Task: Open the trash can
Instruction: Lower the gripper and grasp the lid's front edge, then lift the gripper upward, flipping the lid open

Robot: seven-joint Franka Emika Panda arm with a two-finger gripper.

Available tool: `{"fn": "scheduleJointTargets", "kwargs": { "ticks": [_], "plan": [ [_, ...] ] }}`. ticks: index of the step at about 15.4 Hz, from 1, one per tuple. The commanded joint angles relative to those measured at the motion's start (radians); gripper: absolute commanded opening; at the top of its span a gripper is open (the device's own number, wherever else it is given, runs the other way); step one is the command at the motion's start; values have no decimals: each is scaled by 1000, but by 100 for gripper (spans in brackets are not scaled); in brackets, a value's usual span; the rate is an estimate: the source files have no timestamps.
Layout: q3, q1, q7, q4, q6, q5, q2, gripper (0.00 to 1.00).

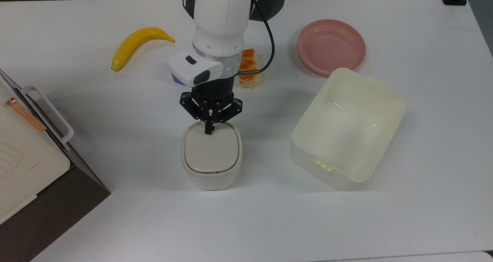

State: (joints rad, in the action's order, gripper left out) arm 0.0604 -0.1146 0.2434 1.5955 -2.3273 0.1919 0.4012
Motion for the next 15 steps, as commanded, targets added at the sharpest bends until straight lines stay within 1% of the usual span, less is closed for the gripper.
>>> {"fn": "scheduleJointTargets", "kwargs": {
  "ticks": [1, 3, 5, 7, 12, 13, 15],
  "plan": [
    [-13, 36, 36, -6, -24, -67, -13, 0],
    [-13, 38, 36, -6, -3, -107, -53, 0],
    [-11, 39, 31, -6, 64, -150, -108, 0],
    [-13, 38, 30, -3, 129, -154, -162, 0],
    [-10, 38, 28, -6, 226, -163, -242, 0],
    [-7, 39, 25, -2, 273, -161, -269, 0],
    [5, 50, -15, -2, 430, -161, -307, 0]
  ]
}}
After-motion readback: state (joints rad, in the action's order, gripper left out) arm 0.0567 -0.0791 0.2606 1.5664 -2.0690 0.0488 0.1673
